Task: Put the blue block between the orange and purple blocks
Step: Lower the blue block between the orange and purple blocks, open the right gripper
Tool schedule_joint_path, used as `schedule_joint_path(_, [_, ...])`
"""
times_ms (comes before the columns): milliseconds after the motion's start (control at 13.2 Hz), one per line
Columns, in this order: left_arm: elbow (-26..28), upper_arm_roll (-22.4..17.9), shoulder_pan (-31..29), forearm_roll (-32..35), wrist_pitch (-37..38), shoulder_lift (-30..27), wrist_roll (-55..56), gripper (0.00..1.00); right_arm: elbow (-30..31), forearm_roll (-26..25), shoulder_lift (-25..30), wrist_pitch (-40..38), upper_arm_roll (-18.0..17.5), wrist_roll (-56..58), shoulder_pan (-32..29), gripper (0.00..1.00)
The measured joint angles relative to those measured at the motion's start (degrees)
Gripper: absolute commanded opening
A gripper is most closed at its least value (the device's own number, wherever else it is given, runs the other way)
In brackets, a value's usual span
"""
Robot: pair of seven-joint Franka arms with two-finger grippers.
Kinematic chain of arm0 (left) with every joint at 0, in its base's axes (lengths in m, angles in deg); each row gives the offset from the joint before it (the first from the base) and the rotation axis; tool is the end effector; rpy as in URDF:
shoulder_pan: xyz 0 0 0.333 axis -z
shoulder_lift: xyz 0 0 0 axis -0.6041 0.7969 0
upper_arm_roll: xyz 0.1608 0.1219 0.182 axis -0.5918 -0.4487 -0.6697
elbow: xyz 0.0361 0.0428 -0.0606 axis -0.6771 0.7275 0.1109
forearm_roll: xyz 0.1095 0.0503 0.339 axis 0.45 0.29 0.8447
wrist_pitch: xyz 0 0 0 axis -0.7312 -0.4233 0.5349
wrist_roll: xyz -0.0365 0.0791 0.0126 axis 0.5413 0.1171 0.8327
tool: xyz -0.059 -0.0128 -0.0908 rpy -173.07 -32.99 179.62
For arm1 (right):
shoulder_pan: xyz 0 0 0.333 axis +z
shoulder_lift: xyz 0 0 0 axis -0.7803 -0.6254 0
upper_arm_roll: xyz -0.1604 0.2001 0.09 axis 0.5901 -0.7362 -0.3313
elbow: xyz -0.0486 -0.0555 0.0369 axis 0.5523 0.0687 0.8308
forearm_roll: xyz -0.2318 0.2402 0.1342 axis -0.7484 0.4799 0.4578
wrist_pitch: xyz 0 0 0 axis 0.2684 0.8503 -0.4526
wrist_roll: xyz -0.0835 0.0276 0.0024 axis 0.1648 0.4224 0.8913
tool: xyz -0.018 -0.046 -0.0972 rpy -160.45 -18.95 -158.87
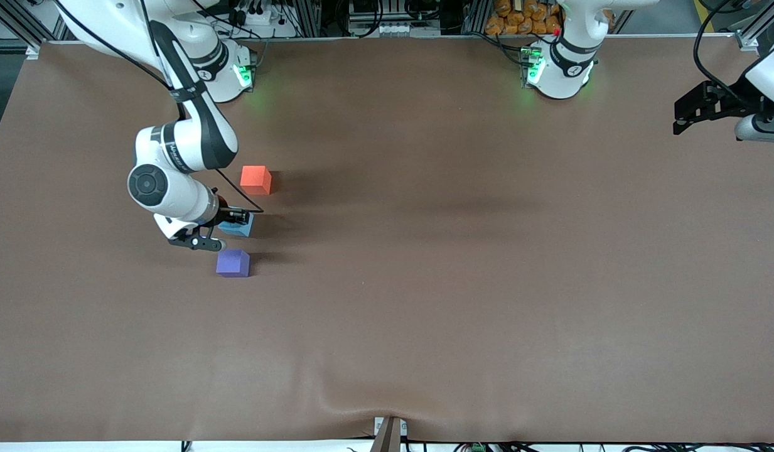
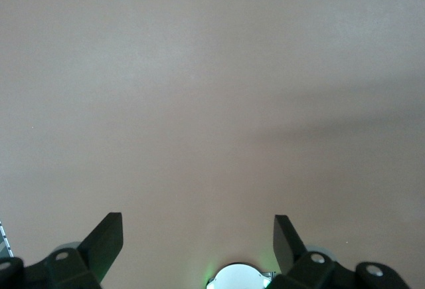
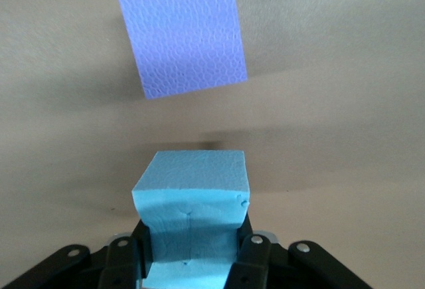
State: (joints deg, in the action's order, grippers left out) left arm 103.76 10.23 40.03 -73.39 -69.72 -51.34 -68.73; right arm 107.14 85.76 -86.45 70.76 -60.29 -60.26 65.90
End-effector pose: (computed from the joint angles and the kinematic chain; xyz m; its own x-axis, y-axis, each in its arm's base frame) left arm 0.4869 -0.0338 0.6103 0.9871 -0.1461 -0.0653 -0.1487 -0.9882 -0.0375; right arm 0.4887 0.1165 0.2255 0.9713 -0.1494 -0.1852 -0.1512 -0.9885 0.0045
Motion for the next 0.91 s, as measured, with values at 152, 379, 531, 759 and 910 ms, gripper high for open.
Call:
schedule_joint_path(152, [-0.01,-0.08,-0.48,0.0,-0.01,0.0,0.03,1.0,0.52,0.0,-0.68,1.42,-0.38,0.06,0.01,0.0])
schedule_joint_path(379, [-0.01,-0.11,-1.1,-0.17,-0.01,0.0,0.08,1.0,0.94,0.0,-2.45,3.5,-0.67,0.14,0.09,0.1])
schedule_joint_path(531, [-0.01,-0.12,-2.23,-0.74,-0.01,0.0,0.11,1.0,0.96,0.0,-3.25,3.82,-0.81,0.22,0.12,1.0])
schedule_joint_path(759, [-0.01,-0.11,-2.92,-1.21,-0.01,0.0,0.11,1.0,0.85,0.0,-3.41,3.23,-0.77,0.32,0.02,1.0])
schedule_joint_path(910, [-0.01,-0.01,-2.91,-1.22,-0.01,0.0,0.11,1.0,-2.06,0.0,-2.74,-3.23,-0.65,0.64,-0.26,1.0])
